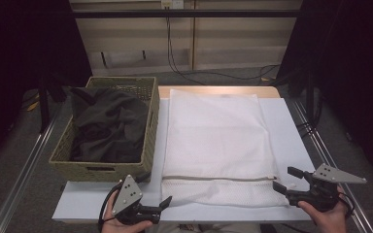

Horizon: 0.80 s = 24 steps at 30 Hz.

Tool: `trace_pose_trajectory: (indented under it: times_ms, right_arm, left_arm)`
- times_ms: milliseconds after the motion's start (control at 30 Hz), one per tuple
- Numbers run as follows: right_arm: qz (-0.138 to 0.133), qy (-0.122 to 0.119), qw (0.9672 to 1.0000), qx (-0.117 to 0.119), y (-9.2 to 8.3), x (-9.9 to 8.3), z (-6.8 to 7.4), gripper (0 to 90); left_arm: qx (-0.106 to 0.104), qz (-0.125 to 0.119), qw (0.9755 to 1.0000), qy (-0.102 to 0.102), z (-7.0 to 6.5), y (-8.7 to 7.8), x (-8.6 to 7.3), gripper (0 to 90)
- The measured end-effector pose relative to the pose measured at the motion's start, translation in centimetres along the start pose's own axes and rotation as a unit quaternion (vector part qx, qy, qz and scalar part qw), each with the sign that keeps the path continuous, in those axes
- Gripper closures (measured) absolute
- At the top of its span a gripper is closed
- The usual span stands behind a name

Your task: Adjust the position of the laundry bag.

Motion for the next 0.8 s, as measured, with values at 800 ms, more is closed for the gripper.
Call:
trace_pose_trajectory:
  times_ms: [800]
  right_arm:
    - [0.034, -0.023, 0.9989, 0.022, 2.6, 0.7, 1.2, 35.9]
  left_arm:
    - [0.019, 0.017, 0.9997, 0.004, 0.9, -0.3, -0.6, 10.1]
Point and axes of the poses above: each handheld gripper's, and its own axes: y roughly forward along the jaws, x roughly out of its top, z roughly to its left, the point moved 10 cm from there along y, roughly forward along the jaws, and after that the axes turned 4 degrees about y, right-handed, at the moved point
